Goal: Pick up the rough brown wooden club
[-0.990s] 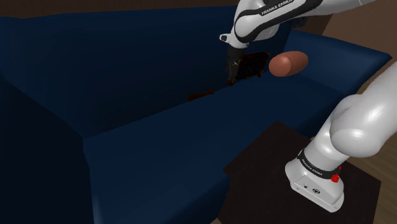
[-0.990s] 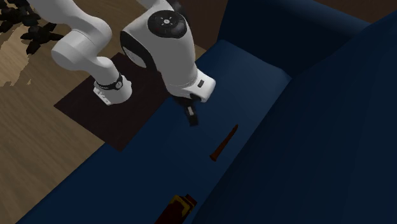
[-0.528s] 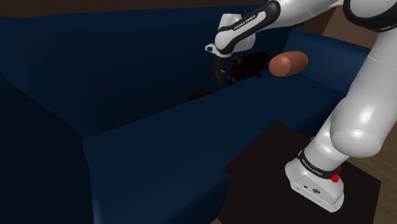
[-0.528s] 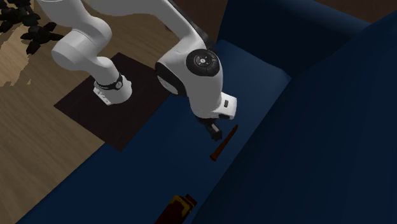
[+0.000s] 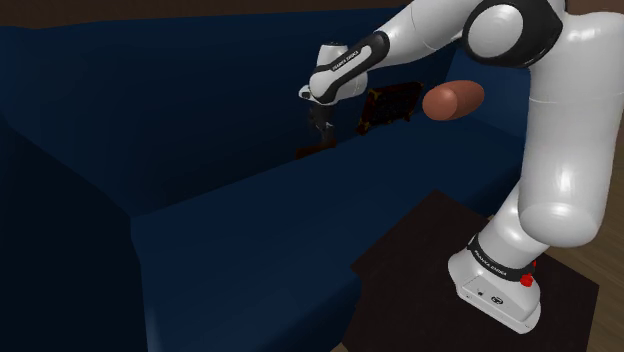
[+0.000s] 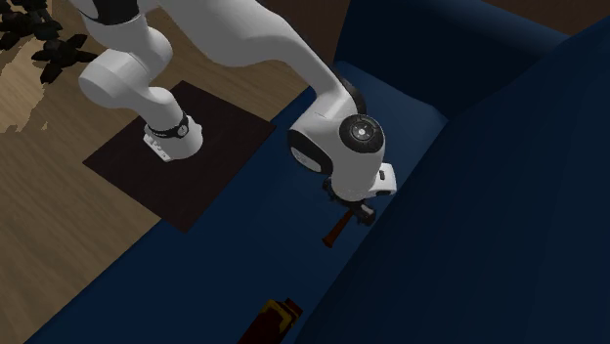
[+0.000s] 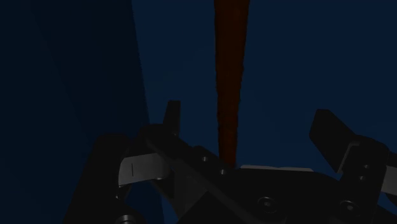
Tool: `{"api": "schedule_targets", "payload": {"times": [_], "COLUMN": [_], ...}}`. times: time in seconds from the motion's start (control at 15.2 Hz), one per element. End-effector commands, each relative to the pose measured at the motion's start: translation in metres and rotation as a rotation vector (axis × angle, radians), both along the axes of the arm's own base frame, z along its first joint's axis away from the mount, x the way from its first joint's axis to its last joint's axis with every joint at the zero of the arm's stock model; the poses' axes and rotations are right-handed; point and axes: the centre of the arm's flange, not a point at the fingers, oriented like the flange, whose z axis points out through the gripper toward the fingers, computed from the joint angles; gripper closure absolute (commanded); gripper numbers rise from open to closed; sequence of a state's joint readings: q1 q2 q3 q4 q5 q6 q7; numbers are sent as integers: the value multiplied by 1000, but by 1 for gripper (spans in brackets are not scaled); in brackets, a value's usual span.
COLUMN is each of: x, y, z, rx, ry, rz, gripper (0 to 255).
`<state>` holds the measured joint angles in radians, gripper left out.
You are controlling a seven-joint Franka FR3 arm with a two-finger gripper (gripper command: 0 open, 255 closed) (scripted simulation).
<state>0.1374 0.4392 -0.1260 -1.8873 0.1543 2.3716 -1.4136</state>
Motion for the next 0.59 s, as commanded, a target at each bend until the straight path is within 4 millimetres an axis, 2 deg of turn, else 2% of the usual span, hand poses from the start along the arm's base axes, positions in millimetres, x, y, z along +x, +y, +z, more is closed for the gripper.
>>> {"api": "schedule_targets", "payload": {"times": [0.0,0.4,0.53], "x": [10,10,10], "y": [2,2,2], "z": [-12,-44,-47], "rx": [-1,-1,-1], "ry": [-2,-2,-2], "rz": [33,33,33], "gripper": [0,0,0]}}
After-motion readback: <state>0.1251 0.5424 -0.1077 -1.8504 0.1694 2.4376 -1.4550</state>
